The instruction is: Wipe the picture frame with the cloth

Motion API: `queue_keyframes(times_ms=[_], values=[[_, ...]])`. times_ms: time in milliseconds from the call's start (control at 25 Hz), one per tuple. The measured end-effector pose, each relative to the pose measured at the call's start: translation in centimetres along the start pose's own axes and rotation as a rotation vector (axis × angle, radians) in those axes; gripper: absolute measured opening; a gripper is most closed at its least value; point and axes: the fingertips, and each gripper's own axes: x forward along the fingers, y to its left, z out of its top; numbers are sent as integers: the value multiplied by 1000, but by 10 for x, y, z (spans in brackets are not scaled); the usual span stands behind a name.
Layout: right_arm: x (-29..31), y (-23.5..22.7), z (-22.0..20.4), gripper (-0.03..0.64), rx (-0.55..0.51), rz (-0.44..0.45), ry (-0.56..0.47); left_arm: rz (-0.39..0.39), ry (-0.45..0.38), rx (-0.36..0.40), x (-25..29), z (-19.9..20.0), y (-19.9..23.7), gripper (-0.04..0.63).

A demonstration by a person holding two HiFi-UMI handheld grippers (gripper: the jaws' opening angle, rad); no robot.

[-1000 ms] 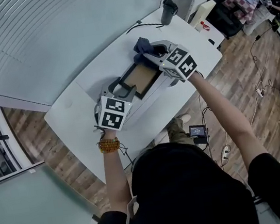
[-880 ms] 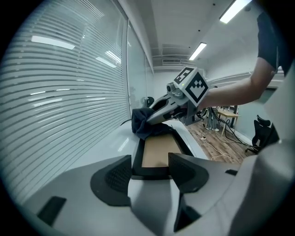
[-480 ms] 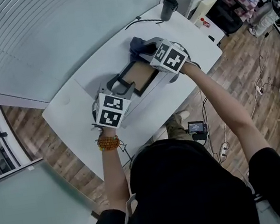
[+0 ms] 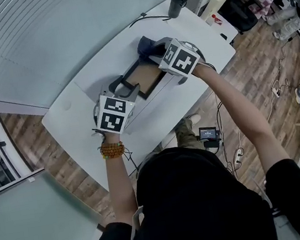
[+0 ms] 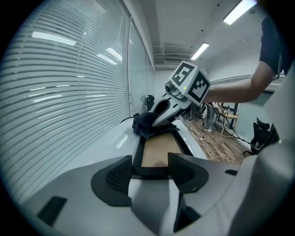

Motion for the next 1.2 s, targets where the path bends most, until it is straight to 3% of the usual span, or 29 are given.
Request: queue_keyframes(times_ms=[640,880,1200], values=[[-37,25,-42,43,-24,-91,40,-12,24,-33,4,-2,3,247],[-41,26,-44,43,-11,-100,30,-5,12,-19,4,-1,4,245],[-40,36,-43,43,-74,-175,66,0,12,-14,4,1,0,244]])
